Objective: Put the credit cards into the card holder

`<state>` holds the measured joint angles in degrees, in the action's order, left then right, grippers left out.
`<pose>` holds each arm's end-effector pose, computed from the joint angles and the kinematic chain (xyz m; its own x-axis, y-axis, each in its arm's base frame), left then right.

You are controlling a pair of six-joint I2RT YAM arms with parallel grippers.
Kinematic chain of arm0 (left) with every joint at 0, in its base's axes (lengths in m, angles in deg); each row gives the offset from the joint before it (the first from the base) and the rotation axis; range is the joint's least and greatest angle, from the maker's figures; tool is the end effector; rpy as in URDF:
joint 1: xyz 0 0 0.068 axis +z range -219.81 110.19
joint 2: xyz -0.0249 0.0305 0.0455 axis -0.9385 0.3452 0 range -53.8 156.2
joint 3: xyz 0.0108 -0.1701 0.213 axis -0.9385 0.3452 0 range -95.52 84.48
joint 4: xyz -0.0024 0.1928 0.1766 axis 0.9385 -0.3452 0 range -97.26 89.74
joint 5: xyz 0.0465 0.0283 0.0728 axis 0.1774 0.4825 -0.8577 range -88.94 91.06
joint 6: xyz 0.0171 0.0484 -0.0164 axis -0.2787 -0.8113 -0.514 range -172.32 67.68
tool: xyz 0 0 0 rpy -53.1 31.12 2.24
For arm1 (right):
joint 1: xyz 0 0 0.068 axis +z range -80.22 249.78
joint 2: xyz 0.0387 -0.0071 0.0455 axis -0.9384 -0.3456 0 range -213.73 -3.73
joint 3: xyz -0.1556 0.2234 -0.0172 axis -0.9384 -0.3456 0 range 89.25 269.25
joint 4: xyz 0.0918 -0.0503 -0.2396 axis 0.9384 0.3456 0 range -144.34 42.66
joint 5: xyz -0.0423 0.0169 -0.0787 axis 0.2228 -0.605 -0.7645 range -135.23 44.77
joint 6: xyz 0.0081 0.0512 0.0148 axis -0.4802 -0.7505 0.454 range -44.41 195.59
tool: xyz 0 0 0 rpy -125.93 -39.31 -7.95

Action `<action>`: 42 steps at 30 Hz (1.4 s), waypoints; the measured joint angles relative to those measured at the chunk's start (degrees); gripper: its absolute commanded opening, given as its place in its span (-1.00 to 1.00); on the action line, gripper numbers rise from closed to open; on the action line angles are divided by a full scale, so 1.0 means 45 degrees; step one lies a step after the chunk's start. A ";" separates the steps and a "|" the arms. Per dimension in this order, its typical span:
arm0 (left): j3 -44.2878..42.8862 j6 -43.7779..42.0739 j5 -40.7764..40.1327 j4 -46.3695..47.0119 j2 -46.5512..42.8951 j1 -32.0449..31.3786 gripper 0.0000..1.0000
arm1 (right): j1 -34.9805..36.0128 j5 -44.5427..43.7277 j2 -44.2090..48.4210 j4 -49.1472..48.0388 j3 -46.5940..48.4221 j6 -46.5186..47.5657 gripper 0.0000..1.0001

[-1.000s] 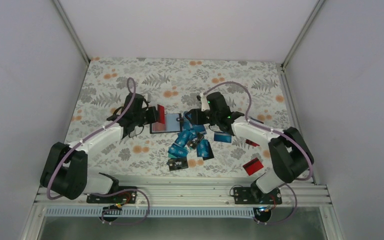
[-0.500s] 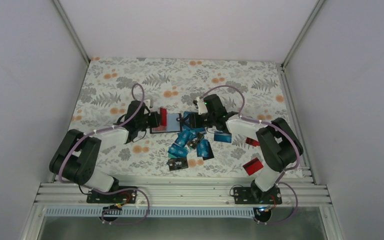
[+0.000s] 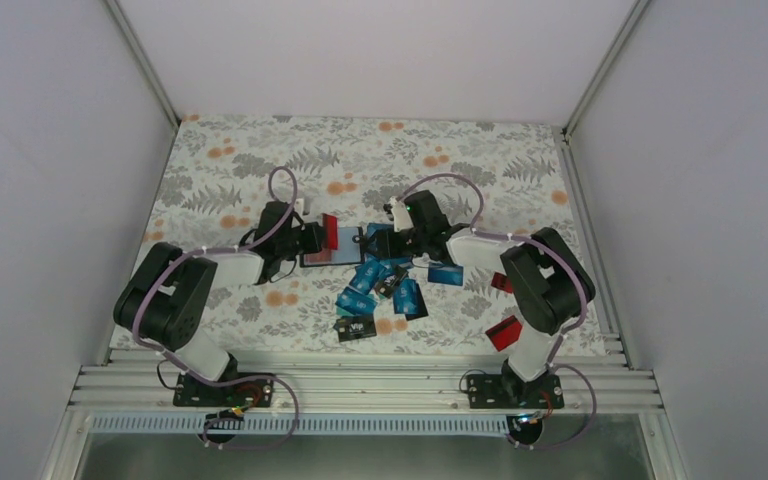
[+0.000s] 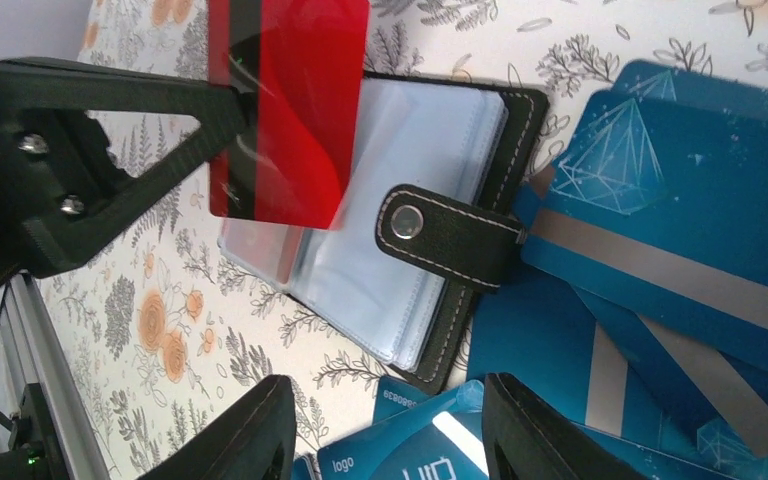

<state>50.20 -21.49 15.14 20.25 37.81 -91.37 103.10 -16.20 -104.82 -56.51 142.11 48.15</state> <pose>0.2731 -0.1173 0.1385 -0.7542 -0.2364 -0.6126 0.1761 0.8260 -0.5355 0.2844 0.2076 0.1541 -0.8850 -0.0995 -0.4548 -0.3987 0.6665 0.6299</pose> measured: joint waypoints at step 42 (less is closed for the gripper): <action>0.0359 0.1413 0.1729 -0.0019 0.0204 -0.0019 -0.95 | -0.0092 0.1219 -0.1885 -0.0321 0.0661 -0.0903 -0.31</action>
<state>51.82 -15.13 22.92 20.17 38.73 -91.46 102.69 -10.71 -113.31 -57.96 145.08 44.08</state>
